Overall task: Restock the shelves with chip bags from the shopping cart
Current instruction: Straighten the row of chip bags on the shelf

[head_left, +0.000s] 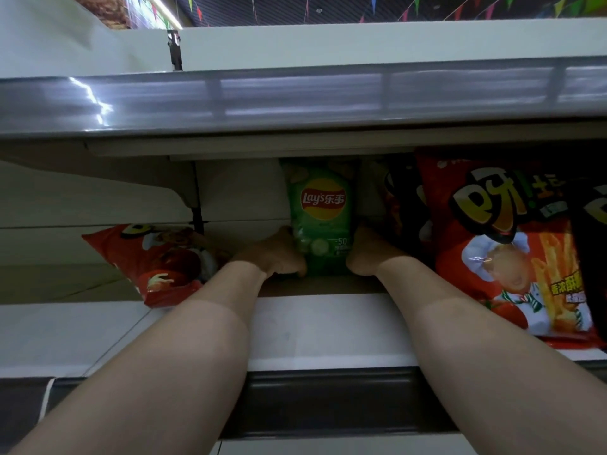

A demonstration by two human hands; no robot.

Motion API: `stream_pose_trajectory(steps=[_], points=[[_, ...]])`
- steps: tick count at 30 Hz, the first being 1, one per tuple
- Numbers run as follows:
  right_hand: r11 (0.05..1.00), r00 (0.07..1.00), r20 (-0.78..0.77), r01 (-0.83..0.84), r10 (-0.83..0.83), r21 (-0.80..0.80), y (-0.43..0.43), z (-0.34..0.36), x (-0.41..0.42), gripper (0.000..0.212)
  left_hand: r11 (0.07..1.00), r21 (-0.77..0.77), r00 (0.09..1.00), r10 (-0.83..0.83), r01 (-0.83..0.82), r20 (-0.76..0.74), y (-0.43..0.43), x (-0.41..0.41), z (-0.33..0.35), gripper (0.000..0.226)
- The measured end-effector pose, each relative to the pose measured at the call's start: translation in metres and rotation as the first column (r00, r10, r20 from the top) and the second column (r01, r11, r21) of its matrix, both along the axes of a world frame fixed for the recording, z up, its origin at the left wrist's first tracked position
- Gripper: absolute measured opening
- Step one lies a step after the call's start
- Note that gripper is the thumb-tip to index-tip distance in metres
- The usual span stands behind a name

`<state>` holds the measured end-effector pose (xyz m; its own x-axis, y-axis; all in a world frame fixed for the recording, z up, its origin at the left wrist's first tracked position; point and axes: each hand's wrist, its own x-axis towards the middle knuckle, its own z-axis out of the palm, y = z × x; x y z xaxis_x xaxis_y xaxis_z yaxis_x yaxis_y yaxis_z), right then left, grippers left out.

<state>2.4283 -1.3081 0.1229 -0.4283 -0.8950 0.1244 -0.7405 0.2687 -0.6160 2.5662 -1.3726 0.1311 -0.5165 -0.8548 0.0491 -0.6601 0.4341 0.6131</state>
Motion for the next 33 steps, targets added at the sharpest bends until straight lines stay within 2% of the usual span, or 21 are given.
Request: stream_pose_trajectory(steps=[1, 3, 6, 8, 12, 15, 18, 20, 23, 25, 28, 30, 33], points=[[1.0, 1.0, 0.006, -0.015, 0.015, -0.014, 0.0, 0.0, 0.001, 0.073, 0.999, 0.051, 0.998, -0.006, 0.009, -0.06, -0.001, 0.001, 0.0, 0.066], [0.993, 0.996, 0.057, -0.07, 0.075, -0.093, -0.001, 0.003, 0.007, 0.076, 0.989, 0.143, 0.971, -0.001, 0.036, -0.238, -0.002, 0.001, 0.003, 0.084], [0.94, 0.962, 0.211, -0.095, 0.171, -0.327, -0.001, 0.009, 0.018, 0.089, 0.962, 0.259, 0.859, 0.063, 0.082, -0.508, -0.002, -0.005, 0.008, 0.084], [0.91, 0.968, 0.196, -0.067, 0.159, -0.409, -0.001, 0.01, 0.019, 0.097, 0.966, 0.243, 0.808, 0.073, 0.088, -0.584, -0.001, -0.01, 0.007, 0.075], [0.918, 0.993, 0.079, -0.046, 0.084, -0.394, -0.001, 0.004, 0.016, 0.099, 0.991, 0.095, 0.856, -0.027, 0.089, -0.516, 0.006, -0.017, 0.002, 0.076], [0.921, 0.997, -0.082, -0.029, -0.003, -0.388, 0.002, 0.005, 0.019, 0.096, 0.995, 0.033, 0.795, -0.055, 0.094, -0.604, 0.006, -0.018, 0.002, 0.078], [0.956, 0.969, -0.236, -0.002, -0.07, -0.293, 0.006, 0.006, 0.022, 0.089, 0.997, 0.018, 0.749, -0.042, 0.072, -0.661, 0.005, -0.018, 0.003, 0.069], [0.96, 0.935, -0.335, 0.014, -0.112, -0.281, 0.012, 0.008, 0.025, 0.083, 0.999, -0.004, 0.771, -0.042, 0.051, -0.635, 0.002, -0.02, 0.001, 0.065], [0.943, 0.875, -0.461, -0.016, -0.149, -0.334, 0.015, 0.011, 0.03, 0.064, 0.996, -0.082, 0.815, -0.031, -0.021, -0.579, 0.0, -0.019, 0.0, 0.079], [0.934, 0.86, -0.493, -0.061, -0.13, -0.352, 0.015, 0.012, 0.034, 0.052, 0.976, -0.187, 0.845, -0.007, -0.111, -0.535, 0.003, -0.017, 0.005, 0.084], [0.914, 0.89, -0.453, -0.137, -0.056, -0.382, 0.014, 0.014, 0.038, 0.042, 0.887, -0.387, 0.871, 0.035, -0.254, -0.49, 0.015, -0.011, 0.019, 0.062], [0.886, 0.904, -0.427, -0.211, 0.017, -0.412, 0.015, 0.015, 0.042, 0.036, 0.83, -0.482, 0.89, 0.038, -0.281, -0.454, 0.024, -0.002, 0.028, 0.051], [0.873, 0.904, -0.401, -0.309, 0.146, -0.378, 0.018, 0.014, 0.057, 0.037, 0.747, -0.597, 0.939, 0.106, -0.292, -0.327, 0.025, 0.025, 0.034, 0.049]])
